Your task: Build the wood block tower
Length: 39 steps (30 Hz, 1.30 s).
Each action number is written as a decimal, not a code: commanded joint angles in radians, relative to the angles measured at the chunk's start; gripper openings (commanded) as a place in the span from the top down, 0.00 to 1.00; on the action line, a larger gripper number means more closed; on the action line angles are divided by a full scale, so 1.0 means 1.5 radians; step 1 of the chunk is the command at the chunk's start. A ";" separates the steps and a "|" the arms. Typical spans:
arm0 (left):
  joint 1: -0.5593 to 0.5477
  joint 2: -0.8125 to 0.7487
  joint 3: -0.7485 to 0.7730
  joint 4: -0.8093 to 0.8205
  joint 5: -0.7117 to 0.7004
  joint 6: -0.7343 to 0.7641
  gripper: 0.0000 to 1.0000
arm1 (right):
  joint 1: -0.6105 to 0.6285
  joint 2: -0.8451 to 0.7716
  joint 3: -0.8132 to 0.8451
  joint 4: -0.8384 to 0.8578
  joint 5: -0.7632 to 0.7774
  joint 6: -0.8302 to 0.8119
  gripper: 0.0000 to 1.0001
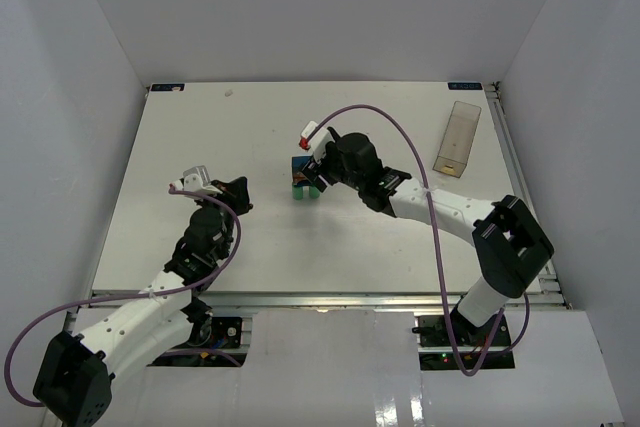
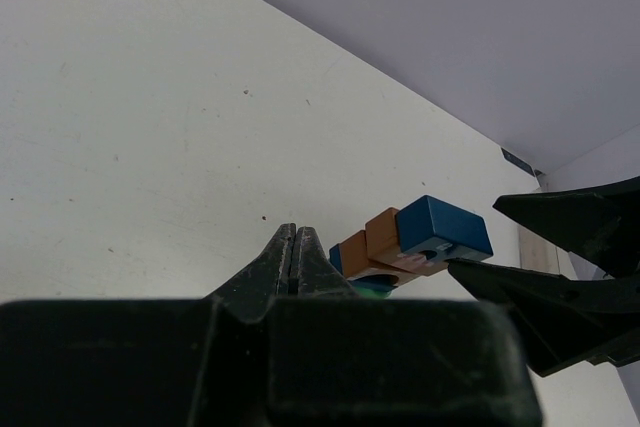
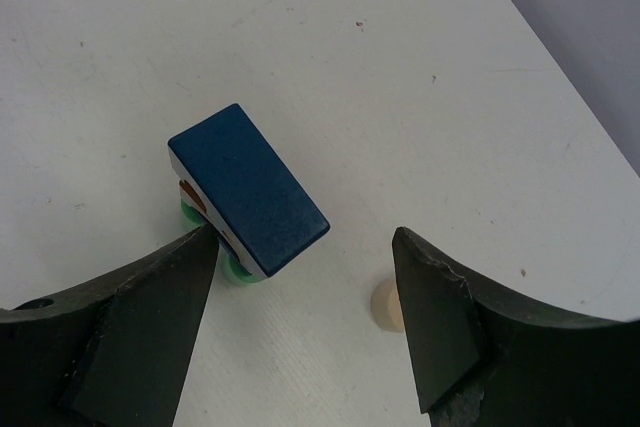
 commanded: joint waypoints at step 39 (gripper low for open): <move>-0.015 -0.032 -0.001 0.007 0.013 0.020 1.00 | 0.005 0.019 0.055 -0.001 -0.003 0.004 0.24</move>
